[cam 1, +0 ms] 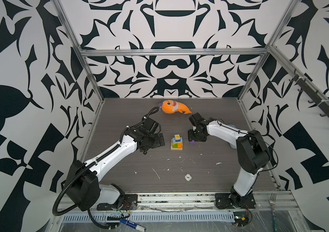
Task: Build the wood block tower
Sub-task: 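Withdraw the left gripper while the right gripper lowers and closes on the purple cube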
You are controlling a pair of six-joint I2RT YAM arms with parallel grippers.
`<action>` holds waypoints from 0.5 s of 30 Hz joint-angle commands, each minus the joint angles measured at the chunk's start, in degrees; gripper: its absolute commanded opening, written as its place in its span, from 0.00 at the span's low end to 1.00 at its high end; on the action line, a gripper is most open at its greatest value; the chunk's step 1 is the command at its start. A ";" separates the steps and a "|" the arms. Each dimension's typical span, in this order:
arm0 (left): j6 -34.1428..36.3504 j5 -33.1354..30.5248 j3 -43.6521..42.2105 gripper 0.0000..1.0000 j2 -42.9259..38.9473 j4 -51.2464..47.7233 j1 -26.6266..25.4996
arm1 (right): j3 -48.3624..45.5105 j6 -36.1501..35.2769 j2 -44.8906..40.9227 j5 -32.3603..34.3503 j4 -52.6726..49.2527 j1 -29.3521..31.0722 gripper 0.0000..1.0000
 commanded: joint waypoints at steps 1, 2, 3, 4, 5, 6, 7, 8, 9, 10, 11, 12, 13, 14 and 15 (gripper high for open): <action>-0.31 0.25 -0.68 1.00 -1.35 0.10 0.36 | 2.17 1.22 0.06 -0.24 0.34 0.03 0.63; -0.31 0.34 -0.72 1.00 -1.27 0.07 0.36 | 2.17 1.26 0.24 -0.18 0.50 0.03 0.62; -0.32 0.44 -0.72 1.00 -1.26 0.11 0.36 | 2.17 1.34 0.41 -0.16 0.55 0.03 0.62; -0.30 0.56 -0.71 0.99 -1.16 0.06 0.40 | 2.17 1.35 0.58 -0.16 0.55 0.03 0.61; -0.31 0.56 -0.72 0.99 -1.16 0.06 0.39 | 2.16 1.35 0.83 -0.16 0.59 0.01 0.60; -0.31 0.56 -0.80 1.00 -1.17 0.10 0.40 | 2.17 1.44 1.02 -0.20 0.70 0.02 0.60; -0.40 0.56 -0.81 1.00 -1.29 0.10 0.43 | 2.24 1.44 1.28 -0.24 0.66 0.03 0.59; -0.46 0.54 -0.89 1.00 -1.22 0.10 0.43 | 2.18 1.53 1.55 -0.15 0.72 0.09 0.58; -0.47 0.64 -0.93 1.00 -1.29 0.09 0.45 | 2.26 1.53 1.87 -0.11 0.80 0.07 0.58; -0.53 0.60 -0.91 1.00 -1.35 0.11 0.45 | 2.26 1.61 2.07 -0.05 0.76 0.04 0.57; -0.56 0.64 -0.98 1.00 -1.33 0.10 0.45 | 2.34 1.63 2.31 -0.07 0.72 0.12 0.57; -0.65 0.64 -1.07 1.00 -1.44 0.19 0.45 | 2.35 1.62 2.49 0.02 0.67 0.14 0.56; -0.73 0.65 -1.15 1.00 -1.50 0.19 0.45 | 2.43 1.66 2.70 0.24 0.72 0.23 0.55; -0.80 0.62 -1.20 1.00 -1.61 0.25 0.45 | 2.56 1.70 2.95 0.28 0.59 0.29 0.54; -0.84 0.65 -1.33 1.00 -1.69 0.27 0.45 | 2.72 1.70 3.19 0.37 0.55 0.28 0.54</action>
